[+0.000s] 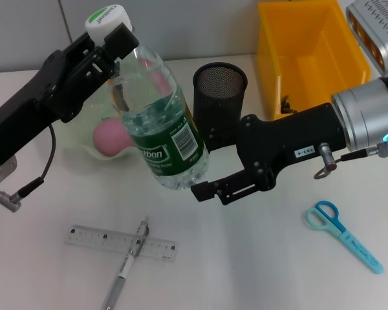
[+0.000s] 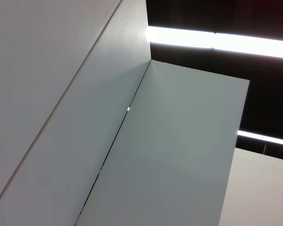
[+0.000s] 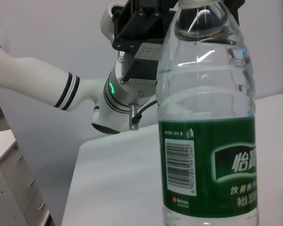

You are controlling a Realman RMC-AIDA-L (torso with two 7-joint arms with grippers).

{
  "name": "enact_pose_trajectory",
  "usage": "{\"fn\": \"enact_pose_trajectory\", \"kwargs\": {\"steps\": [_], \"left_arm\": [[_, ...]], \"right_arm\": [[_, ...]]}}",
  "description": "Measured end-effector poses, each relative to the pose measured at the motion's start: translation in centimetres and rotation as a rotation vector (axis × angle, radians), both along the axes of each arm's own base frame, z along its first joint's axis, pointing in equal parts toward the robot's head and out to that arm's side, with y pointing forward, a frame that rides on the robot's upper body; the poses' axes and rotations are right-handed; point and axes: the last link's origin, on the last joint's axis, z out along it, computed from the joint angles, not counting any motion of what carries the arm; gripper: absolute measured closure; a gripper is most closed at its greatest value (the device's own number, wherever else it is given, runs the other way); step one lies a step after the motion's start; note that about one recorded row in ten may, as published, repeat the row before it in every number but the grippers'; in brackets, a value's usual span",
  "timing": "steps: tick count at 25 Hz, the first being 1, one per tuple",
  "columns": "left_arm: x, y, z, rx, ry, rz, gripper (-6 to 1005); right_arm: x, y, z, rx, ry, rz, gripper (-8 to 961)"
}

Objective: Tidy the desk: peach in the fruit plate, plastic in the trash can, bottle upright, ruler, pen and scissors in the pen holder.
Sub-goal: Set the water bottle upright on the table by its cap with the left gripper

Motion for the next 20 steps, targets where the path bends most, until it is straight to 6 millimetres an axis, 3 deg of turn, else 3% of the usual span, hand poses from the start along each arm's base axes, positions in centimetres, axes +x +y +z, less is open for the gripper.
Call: {"fn": "enact_pose_trajectory", "kwargs": {"steps": [13,20], "left_arm": [[-0.6,-0.1,0.2,0.018,0.012,0.017,550],[-2.1,-0.2,0.6,0.091,0.073,0.051,549]], "right_arm": [[1.4,-0.5,0.2,0.017,-0.003,-0.039,171],[2.5,-0.8,0.0,0.051,0.002,-0.056,169]]}}
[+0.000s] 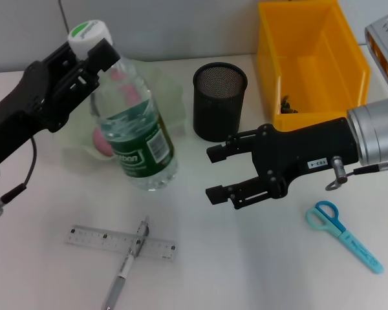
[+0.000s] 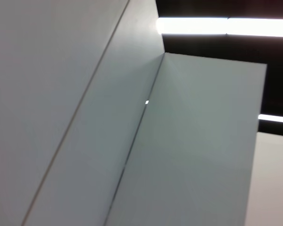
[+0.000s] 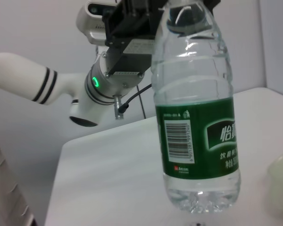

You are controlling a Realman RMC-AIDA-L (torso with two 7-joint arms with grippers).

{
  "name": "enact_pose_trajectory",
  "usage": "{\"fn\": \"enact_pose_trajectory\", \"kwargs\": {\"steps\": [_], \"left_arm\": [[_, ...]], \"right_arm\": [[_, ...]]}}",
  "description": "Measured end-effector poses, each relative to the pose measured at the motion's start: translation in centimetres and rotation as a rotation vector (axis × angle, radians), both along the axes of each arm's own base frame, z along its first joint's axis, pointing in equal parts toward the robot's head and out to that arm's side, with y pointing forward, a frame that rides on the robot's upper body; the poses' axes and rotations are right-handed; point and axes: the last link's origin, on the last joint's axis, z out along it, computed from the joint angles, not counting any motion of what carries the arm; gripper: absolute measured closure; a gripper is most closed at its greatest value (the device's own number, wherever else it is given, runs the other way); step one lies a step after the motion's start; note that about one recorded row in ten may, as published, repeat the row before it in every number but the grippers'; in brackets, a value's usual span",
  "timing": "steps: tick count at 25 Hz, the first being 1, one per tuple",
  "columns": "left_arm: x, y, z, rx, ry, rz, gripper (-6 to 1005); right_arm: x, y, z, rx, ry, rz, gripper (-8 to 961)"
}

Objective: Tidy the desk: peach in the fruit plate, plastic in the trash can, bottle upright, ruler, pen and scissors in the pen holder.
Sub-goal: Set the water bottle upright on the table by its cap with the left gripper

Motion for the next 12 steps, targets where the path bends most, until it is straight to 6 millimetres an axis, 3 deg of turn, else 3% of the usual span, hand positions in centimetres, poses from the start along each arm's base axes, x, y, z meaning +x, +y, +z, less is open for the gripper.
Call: {"fn": "enact_pose_trajectory", "kwargs": {"steps": [12], "left_arm": [[-2.5,-0.1,0.2,0.077,0.087,0.092,547]], "right_arm": [[1.1,0.0,0.3,0.070,0.023,-0.027,159]]}}
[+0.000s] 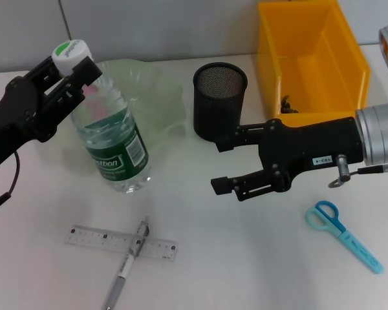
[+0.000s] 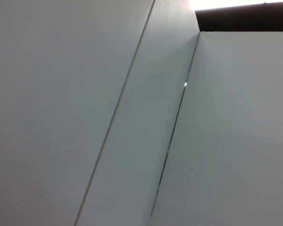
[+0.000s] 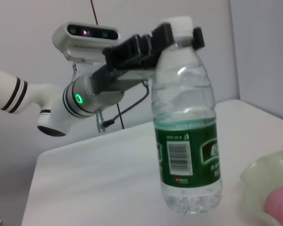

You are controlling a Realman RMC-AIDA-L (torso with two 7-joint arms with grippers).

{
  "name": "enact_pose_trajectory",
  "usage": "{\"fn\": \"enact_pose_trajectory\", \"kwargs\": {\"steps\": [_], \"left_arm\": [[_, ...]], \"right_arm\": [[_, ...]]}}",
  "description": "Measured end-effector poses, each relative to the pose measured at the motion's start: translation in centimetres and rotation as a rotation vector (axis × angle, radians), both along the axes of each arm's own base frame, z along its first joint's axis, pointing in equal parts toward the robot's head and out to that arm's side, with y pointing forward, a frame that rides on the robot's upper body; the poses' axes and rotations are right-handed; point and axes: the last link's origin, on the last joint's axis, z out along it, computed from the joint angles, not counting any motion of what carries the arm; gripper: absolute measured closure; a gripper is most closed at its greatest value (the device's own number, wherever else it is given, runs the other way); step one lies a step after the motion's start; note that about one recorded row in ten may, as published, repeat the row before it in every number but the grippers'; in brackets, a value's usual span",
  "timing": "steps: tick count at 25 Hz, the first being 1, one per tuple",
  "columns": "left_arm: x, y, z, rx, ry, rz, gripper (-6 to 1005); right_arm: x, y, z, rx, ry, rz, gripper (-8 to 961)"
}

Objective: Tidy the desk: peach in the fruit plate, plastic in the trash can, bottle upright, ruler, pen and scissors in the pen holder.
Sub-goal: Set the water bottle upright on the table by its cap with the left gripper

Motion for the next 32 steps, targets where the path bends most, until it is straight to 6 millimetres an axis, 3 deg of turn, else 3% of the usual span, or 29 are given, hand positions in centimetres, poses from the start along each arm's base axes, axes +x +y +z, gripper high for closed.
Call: {"fn": "enact_pose_trajectory", "kwargs": {"steps": [5,24,32], "left_arm": [[-0.9,-0.1,-0.2,0.033,0.038,0.039,546],[-3.9,-0.3,-0.5,0.158,0.139,0.182,543],[-4.7,-0.3,-1.6,0.209,0.201,0.236,542]], "right_arm": [[0.4,-0.4,0.1,0.026,0.024,0.020,120],[1.6,-0.9,-0.3,0.017,0.018,-0.001,121],[2.0,-1.2,-0.4,0.025,0.014,0.005,121]]}}
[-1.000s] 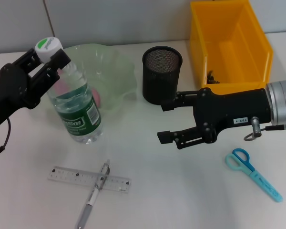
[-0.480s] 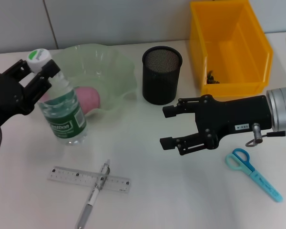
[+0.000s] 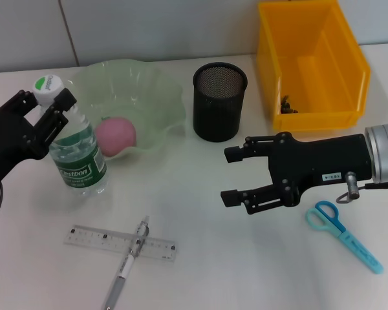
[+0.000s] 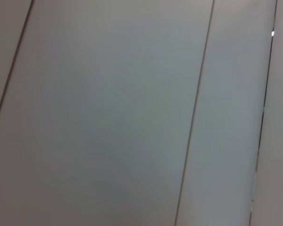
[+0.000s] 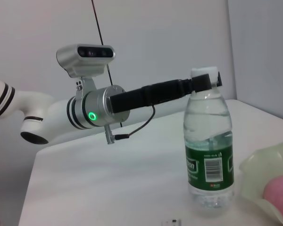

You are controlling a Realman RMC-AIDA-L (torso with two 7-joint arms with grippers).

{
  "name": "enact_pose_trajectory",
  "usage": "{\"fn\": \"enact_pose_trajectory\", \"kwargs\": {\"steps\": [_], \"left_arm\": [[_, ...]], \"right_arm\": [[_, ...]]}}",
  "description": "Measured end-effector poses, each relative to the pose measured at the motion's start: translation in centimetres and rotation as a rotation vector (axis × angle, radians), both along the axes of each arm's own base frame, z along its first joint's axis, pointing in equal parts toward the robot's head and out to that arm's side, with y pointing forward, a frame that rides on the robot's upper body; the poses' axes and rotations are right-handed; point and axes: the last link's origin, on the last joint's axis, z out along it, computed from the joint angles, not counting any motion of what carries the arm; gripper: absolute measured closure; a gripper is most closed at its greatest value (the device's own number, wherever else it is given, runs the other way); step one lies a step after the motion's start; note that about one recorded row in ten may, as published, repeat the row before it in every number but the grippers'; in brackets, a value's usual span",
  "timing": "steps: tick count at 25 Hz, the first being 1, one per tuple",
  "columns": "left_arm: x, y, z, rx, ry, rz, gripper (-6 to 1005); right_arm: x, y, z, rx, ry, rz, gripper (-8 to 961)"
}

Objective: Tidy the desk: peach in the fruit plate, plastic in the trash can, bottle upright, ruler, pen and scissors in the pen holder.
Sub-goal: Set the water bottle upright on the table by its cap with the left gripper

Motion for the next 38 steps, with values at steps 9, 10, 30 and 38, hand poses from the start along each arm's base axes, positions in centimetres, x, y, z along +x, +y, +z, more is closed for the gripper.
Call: {"fn": "enact_pose_trajectory", "kwargs": {"steps": [9,10,30,38], "left_arm": [[-0.4,-0.1,-0.3,0.032,0.037,0.013,540],[-0.5,-0.1,-0.3,0.036,0.040,0.017,540],[-1.7,-0.7,-1.0,0.095,0.078,0.075,537],[-1.8,-0.4,-1.1,0.098,0.067,0.092,536]], "right_arm": [[0.7,0.1,0.0,0.032,-0.022,-0.010,121],[0.7,0.1,0.0,0.033,-0.023,-0.011,121],[1.2,0.1,-0.2,0.032,-0.053,-0.017,122],[1.2,0.1,-0.2,0.031,-0.052,-0.018,122]]}}
